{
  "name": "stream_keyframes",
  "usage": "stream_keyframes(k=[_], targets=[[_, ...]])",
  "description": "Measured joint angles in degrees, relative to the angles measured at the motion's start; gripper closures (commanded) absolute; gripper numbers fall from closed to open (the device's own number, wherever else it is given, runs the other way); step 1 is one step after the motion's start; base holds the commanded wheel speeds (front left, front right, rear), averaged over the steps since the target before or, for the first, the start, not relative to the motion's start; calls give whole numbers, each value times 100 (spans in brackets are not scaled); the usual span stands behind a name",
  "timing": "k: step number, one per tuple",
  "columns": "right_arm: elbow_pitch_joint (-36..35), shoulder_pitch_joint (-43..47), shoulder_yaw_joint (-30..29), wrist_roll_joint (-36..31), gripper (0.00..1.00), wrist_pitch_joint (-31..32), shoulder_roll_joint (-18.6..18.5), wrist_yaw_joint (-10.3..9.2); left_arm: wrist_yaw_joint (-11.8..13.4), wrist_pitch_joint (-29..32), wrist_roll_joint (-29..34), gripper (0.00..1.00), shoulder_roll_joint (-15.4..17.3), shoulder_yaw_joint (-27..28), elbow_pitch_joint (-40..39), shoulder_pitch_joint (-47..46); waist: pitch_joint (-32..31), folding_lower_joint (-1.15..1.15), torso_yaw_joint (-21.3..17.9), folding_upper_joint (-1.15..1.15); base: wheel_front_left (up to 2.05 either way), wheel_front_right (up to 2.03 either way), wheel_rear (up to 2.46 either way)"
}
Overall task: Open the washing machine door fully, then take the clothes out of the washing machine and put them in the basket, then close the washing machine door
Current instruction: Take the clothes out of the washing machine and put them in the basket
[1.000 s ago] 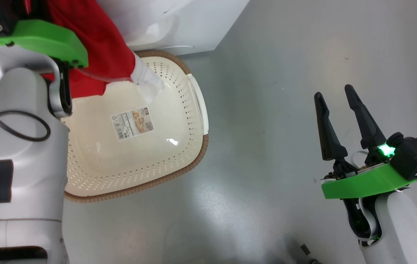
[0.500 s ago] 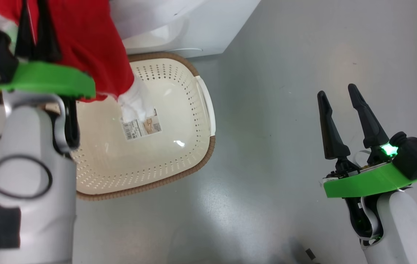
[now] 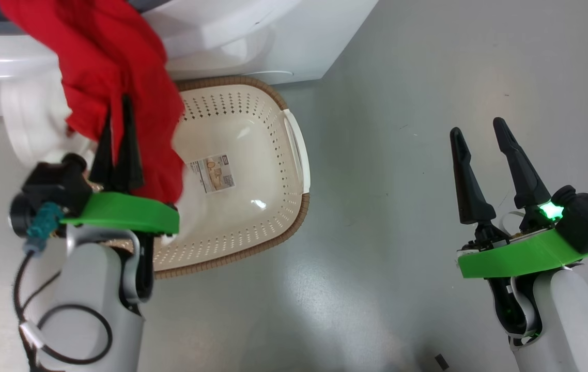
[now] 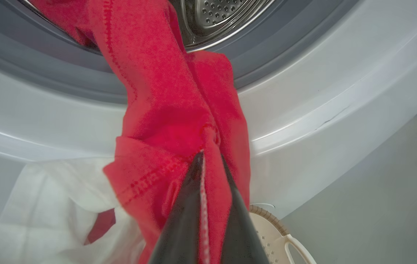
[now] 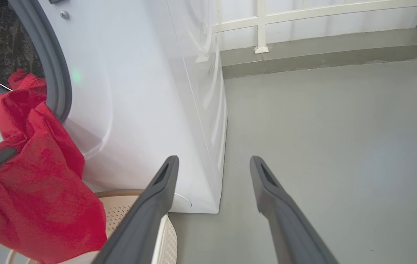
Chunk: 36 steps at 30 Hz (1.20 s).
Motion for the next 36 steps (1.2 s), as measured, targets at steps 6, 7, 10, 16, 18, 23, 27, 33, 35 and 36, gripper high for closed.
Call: stream_keyframes(k=[6, 7, 10, 16, 18, 23, 27, 33, 35, 36], targets=[[-3, 1, 36, -7, 0, 0, -1, 0, 37, 1, -110, 100, 3, -104, 372, 98, 5, 0, -20, 0, 0, 0, 0], [-4, 1, 54, -7, 0, 0, -1, 0, 34, 1, -109, 100, 2, -116, 472, 102, 7, 0, -32, 0, 0, 0, 0], [-9, 1, 94, -7, 0, 0, 0, 0, -20, 1, -108, 100, 1, -125, 744, 109, 28, 0, -67, 0, 0, 0, 0], [-27, -2, 96, -5, 0, 0, -1, 0, -89, 2, -87, 100, 1, -115, 1341, 37, 157, 0, -125, 0, 0, 0, 0], [-44, -4, 97, 2, 0, 0, -1, 0, -112, 2, -23, 100, 1, -107, 1556, -44, 222, 0, -143, 0, 0, 0, 0], [-62, -130, 113, 40, 0, 0, 0, 0, -171, 1, 63, 100, 0, -91, 2094, -383, 411, 0, -195, 0, 0, 0, 0], [-80, -226, 121, 54, 0, 0, 0, 0, -267, 1, 234, 100, -1, -45, 2646, -665, 588, 0, -238, 0, 0, 0, 0], [-87, -240, 121, 75, 0, 0, 0, 0, -315, 1, 366, 100, 25, 18, 3283, -1068, 845, 0, -305, 0, 0, 0, 0], [-86, -296, 121, 96, 0, 0, 0, 0, -319, 1, 401, 100, 58, 33, 3451, -1206, 927, 0, -324, 0, 0, 0, 0], [-102, -369, 121, 96, 0, 0, -1, 0, -323, 1, 410, 100, 85, 38, 3587, -1321, 1005, 0, -341, 0, 0, 0, 0]])
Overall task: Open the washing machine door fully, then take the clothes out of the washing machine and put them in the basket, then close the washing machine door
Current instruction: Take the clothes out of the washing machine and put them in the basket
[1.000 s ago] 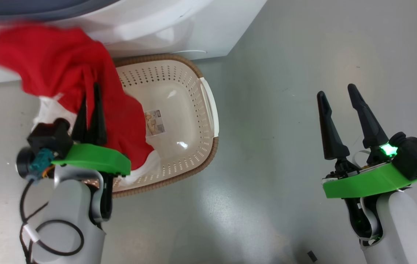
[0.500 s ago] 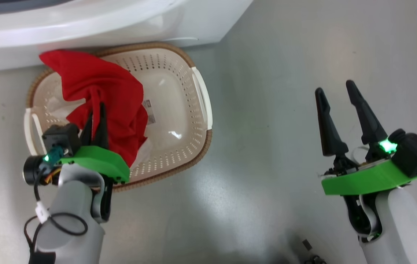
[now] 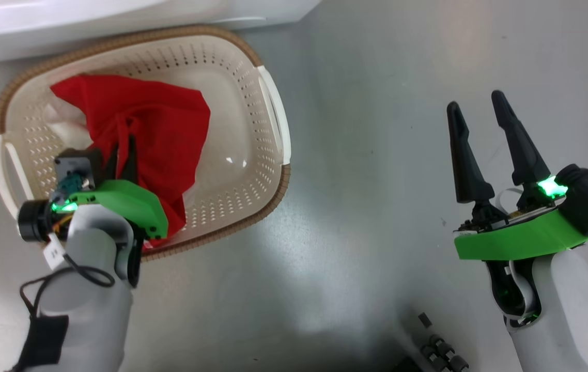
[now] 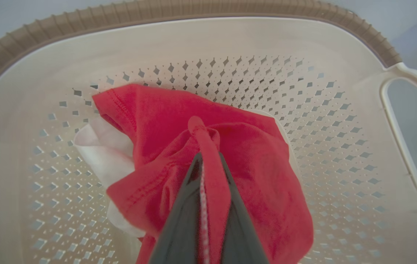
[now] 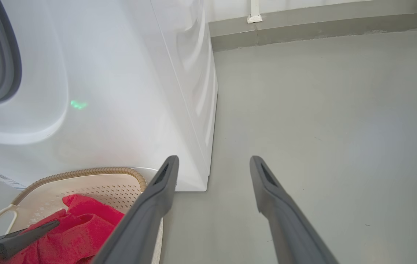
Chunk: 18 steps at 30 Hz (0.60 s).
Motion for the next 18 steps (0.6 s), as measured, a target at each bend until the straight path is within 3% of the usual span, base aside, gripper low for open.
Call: stream_keyframes(k=[6, 7, 8, 9, 10, 11, 18], targets=[[-3, -98, 4, 0, 0, 0, 1, 0, 1, 0, 13, 97, 14, 90, 263, -257, 172, 0, -32, 0, 0, 0, 0], [-3, -98, 4, 0, 0, 0, 1, 0, 1, 1, 13, 85, 14, 104, 282, -276, 182, 0, -35, 0, 0, 0, 0], [-3, -98, 4, 0, 0, 0, 1, 0, 1, 1, 13, 66, 14, 104, 282, -276, 182, 0, -35, 0, 0, 0, 0], [-3, -100, 4, 0, 0, 0, 1, 0, 1, 0, 13, 43, 14, 118, 290, -283, 187, 0, -37, 0, 0, 0, 0], [-1, -101, 4, 0, 0, 0, 1, 0, 1, 1, 13, 13, 14, 129, 293, -283, 185, 0, -36, 0, 0, 0, 0], [-1, -102, 4, 0, 0, 0, 1, 0, 1, 0, 13, 0, 14, 142, 296, -283, 181, 0, -34, 0, 0, 0, 0], [41, -102, 1, -7, 0, 0, 0, 0, -43, 1, 12, 0, 7, 245, 278, -270, 37, 0, 3, 0, 0, 0, 0]])
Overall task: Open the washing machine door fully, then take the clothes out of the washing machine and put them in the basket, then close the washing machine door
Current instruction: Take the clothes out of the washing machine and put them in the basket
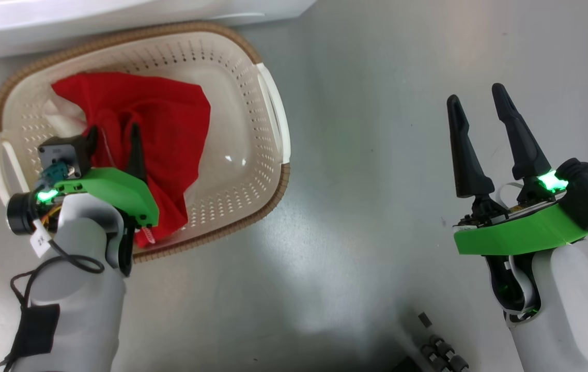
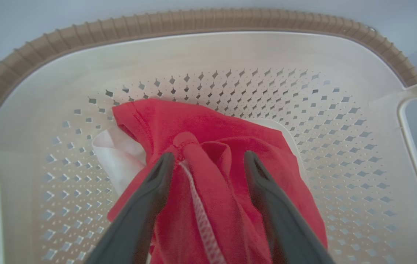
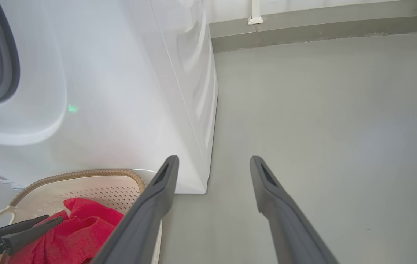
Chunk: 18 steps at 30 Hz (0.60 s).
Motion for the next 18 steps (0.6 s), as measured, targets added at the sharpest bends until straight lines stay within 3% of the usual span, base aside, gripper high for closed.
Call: stream_keyframes(k=[18], targets=[[210, 410, -35, -177, 0, 0, -42, 0, -258, 0, -32, 0, -67, 136, -1018, 1006, -1056, 0, 207, 0, 0, 0, 0]])
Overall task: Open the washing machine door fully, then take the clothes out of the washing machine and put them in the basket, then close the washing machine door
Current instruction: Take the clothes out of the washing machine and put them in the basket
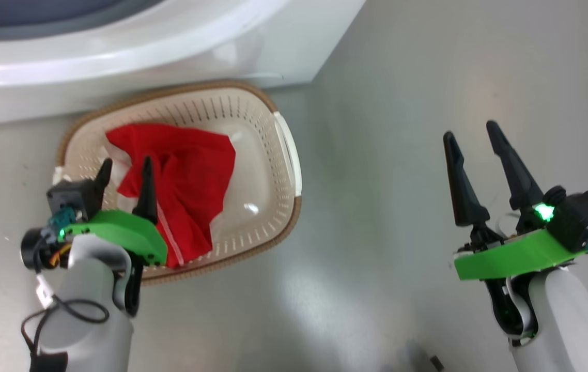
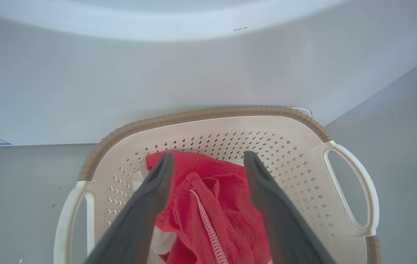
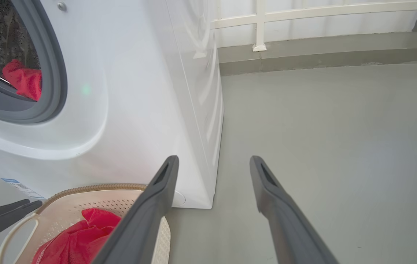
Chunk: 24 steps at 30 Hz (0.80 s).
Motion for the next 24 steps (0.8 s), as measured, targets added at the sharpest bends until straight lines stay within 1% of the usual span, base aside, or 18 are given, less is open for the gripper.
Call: stream_keyframes(k=[10, 21, 24], targets=[[124, 453, -2, -22, 0, 0, -126, 0, -49, 0, -201, 0, -22, -49, -690, 723, -778, 0, 140, 0, 0, 0, 0], [213, 986, -126, -33, 0, 0, -138, 0, -52, 0, -277, 0, -24, -4, -1401, 1555, -1624, 0, 297, 0, 0, 0, 0], [223, 1103, -154, -145, 0, 0, -135, 0, -53, 0, -337, 0, -24, -2, -1629, 1734, -1829, 0, 341, 0, 0, 0, 0]])
